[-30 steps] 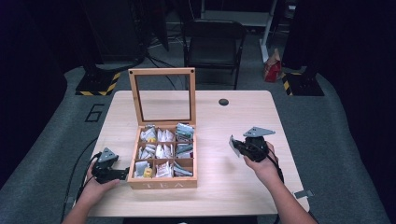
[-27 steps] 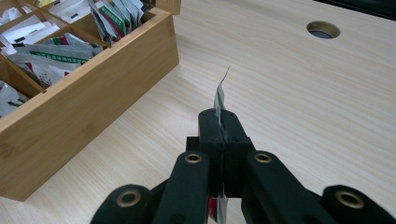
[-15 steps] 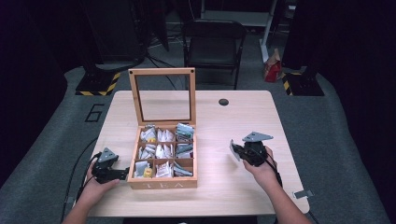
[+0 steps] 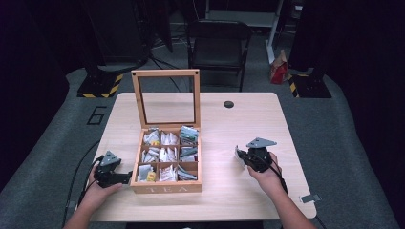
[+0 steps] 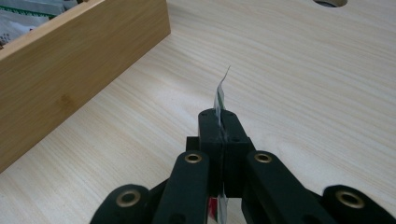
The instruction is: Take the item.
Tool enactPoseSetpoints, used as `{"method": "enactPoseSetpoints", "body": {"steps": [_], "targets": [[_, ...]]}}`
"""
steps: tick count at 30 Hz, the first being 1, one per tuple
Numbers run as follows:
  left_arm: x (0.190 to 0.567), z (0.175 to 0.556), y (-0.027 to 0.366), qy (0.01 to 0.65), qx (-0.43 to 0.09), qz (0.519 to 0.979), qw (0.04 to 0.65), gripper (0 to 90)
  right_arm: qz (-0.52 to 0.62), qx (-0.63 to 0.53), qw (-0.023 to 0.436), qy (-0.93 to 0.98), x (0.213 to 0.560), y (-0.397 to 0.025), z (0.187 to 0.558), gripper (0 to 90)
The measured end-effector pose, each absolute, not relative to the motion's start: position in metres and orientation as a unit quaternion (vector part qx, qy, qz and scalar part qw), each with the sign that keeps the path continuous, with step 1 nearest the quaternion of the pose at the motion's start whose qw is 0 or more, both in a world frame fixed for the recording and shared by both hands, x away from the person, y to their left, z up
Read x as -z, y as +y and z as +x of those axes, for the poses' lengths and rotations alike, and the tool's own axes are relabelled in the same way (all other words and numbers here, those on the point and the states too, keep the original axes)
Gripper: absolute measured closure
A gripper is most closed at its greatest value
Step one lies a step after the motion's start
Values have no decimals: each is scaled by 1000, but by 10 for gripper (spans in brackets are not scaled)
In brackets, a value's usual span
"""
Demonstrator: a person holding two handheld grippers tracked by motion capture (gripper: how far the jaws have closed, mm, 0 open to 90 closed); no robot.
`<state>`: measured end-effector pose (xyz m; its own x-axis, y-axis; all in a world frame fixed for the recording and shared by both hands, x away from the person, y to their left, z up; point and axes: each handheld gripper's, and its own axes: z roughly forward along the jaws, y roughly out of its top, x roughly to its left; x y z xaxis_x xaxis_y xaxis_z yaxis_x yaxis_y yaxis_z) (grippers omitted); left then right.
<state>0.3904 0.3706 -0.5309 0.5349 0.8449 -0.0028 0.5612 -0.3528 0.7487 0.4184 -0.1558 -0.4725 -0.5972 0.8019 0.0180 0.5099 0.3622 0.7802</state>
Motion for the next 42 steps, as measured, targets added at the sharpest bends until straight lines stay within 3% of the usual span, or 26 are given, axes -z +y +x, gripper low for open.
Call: {"method": "enactPoseSetpoints", "body": {"steps": [42], "targets": [[531, 390, 371, 441, -198, 798, 360, 144, 387, -392, 142, 822, 492, -137, 412, 829]]}}
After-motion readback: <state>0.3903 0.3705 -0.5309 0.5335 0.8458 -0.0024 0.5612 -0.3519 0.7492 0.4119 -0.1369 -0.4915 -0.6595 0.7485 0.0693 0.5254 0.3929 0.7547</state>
